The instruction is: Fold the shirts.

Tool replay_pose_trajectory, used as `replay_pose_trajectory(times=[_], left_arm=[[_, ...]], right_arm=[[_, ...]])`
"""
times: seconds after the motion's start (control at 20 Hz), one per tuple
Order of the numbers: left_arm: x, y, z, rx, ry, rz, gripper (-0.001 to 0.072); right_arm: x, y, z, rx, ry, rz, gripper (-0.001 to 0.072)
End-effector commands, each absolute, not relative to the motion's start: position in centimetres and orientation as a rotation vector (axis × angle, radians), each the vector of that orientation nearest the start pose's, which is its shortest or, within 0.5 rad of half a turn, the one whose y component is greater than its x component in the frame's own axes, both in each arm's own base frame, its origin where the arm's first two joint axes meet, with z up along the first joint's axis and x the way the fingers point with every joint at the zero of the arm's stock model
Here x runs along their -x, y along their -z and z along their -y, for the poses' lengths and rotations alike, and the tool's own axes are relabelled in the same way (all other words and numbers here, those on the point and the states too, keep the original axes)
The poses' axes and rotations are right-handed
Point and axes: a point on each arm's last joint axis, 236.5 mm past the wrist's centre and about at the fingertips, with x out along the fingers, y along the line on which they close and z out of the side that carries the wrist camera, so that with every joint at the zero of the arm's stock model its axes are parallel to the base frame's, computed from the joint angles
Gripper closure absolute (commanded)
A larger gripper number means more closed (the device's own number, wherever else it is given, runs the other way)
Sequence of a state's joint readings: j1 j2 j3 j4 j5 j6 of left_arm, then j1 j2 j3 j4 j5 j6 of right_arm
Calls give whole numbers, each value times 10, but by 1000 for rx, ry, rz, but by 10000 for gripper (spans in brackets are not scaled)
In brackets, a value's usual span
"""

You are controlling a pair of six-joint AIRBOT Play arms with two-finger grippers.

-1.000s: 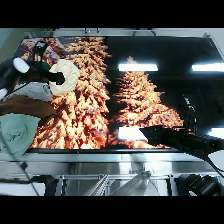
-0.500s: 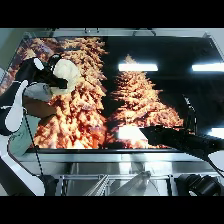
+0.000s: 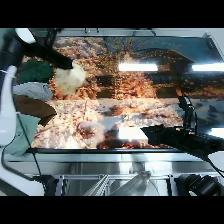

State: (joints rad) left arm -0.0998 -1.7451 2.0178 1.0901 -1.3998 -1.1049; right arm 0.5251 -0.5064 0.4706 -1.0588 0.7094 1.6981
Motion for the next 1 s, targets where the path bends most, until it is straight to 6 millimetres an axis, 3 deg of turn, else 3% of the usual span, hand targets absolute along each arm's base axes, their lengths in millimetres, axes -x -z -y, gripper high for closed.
replay_pose_trajectory(times=[0.0,0.15,0.25,0.4,0.45,0.5,0.55,0.6,0.75,0.95], left_arm=[[-414,-251,248,-11,1067,-738,692],[-363,-311,278,29,1194,-614,691],[-343,-316,287,65,1217,-662,691],[-309,-274,301,67,1295,-879,690],[-305,-254,302,60,1296,-945,563],[-307,-232,299,42,1261,-1003,337],[-314,-213,291,15,1207,-1046,178],[-324,-192,276,-11,1126,-1095,51],[-344,-137,225,8,899,-1263,43],[-306,-59,197,128,839,-1550,43]], right_arm=[[-222,-53,-195,-278,-575,-866,688],[-224,-49,-165,-223,-491,-897,688],[-232,-58,-137,-245,-401,-893,687],[-238,-68,-99,-297,-269,-893,681],[-238,-67,-88,-274,-247,-904,626],[-237,-65,-79,-252,-230,-916,441],[-236,-61,-69,-241,-208,-932,332],[-235,-57,-62,-233,-190,-952,342],[-233,-37,-56,-226,-207,-1046,341],[-244,-7,-103,-292,-470,-1167,322]])
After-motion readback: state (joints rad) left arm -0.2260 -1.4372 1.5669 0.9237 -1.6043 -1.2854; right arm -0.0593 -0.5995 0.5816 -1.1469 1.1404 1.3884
